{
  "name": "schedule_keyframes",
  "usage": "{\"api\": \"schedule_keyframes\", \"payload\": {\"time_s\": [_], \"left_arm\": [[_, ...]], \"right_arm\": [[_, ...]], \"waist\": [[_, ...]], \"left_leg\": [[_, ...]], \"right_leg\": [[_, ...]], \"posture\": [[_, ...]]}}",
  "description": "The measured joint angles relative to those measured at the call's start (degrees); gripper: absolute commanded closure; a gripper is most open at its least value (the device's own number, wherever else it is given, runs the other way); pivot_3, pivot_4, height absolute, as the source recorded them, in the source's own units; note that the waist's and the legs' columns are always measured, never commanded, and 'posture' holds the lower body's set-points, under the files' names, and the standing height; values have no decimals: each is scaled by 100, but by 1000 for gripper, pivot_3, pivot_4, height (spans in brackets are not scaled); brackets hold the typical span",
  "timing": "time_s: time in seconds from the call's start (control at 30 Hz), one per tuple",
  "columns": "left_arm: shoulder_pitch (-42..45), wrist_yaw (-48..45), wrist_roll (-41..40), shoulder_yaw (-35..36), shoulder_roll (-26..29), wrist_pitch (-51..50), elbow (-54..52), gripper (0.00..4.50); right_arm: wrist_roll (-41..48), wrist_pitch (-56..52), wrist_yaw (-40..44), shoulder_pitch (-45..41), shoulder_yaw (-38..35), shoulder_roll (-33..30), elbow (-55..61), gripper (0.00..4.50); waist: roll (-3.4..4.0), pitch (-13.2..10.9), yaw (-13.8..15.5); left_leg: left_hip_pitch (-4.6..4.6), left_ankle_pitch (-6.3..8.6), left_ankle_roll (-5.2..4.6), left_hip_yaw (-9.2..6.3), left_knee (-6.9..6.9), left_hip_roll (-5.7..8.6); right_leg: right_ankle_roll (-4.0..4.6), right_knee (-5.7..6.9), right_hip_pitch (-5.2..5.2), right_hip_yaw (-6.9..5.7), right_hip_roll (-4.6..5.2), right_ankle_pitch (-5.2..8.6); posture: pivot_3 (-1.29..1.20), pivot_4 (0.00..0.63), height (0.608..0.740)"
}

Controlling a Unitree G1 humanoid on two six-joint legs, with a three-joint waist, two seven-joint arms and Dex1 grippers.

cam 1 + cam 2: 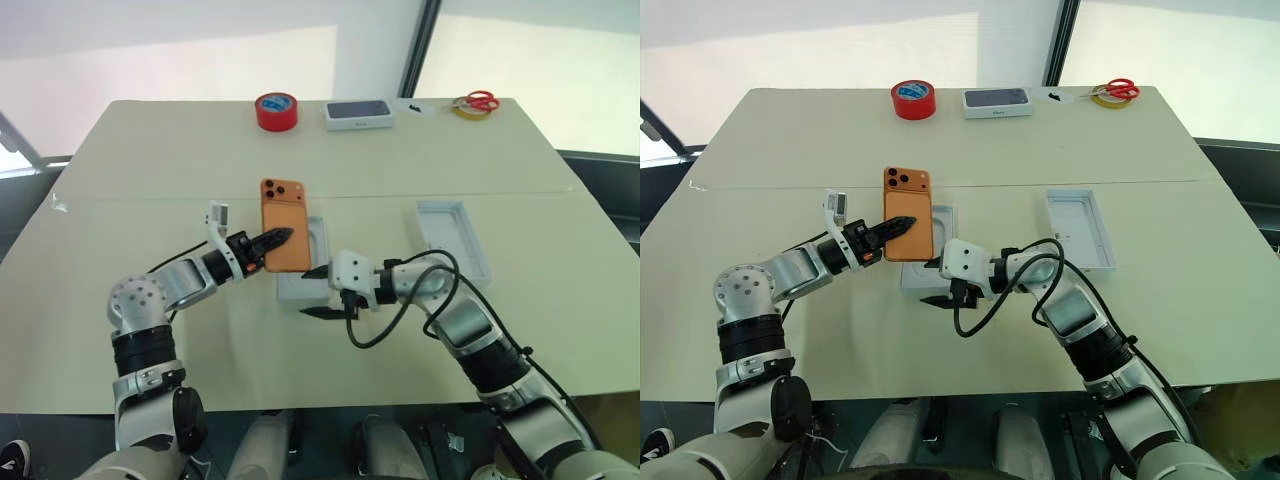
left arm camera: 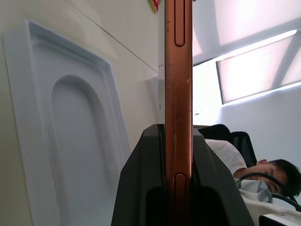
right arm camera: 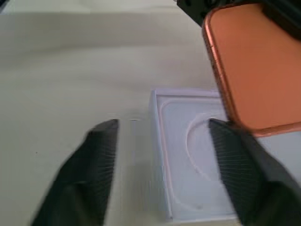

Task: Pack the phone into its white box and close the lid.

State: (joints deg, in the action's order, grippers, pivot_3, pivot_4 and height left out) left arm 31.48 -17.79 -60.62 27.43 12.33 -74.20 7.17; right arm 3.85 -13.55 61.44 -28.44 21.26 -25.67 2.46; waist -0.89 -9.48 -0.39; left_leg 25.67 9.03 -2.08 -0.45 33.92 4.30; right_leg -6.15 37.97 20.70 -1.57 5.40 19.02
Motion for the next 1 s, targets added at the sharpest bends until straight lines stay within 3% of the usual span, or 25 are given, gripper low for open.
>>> {"api": "schedule_keyframes", "payload": {"time_s": [0.13, 0.37, 0.63, 1.0], "left_arm": [[-259, 55, 1, -143, -41, -55, -68, 4500], [-298, 78, 23, -370, -34, -26, -83, 4500], [-227, 132, -16, -414, -17, -97, -75, 635], [-255, 10, -72, -541, 664, -516, -407, 635]], "right_arm": [[99, 76, 133, 105, -455, -659, 53, 455], [11, 541, -66, -177, -844, -910, -811, 455], [-78, 734, -175, -239, -834, -785, -953, 407], [-87, 764, -273, -241, -832, -689, -958, 407]], "waist": [[-4, -3, 57], [-5, -5, 82], [-6, -5, 113], [-4, -6, 96]], "left_leg": [[0, 8, -13, 0, 3, 2], [1, 7, -12, 0, 2, 0], [1, 7, -11, 0, 5, 0], [0, 3, -4, 0, 3, 0]], "right_leg": [[0, -2, -3, 0, 3, 0], [0, -5, -3, 1, 2, 0], [0, -5, -5, -1, 1, 0], [1, -5, -4, -1, 0, 0]], "posture": [[0, 150, 738], [0, 150, 738], [0, 150, 738], [0, 150, 738]]}}
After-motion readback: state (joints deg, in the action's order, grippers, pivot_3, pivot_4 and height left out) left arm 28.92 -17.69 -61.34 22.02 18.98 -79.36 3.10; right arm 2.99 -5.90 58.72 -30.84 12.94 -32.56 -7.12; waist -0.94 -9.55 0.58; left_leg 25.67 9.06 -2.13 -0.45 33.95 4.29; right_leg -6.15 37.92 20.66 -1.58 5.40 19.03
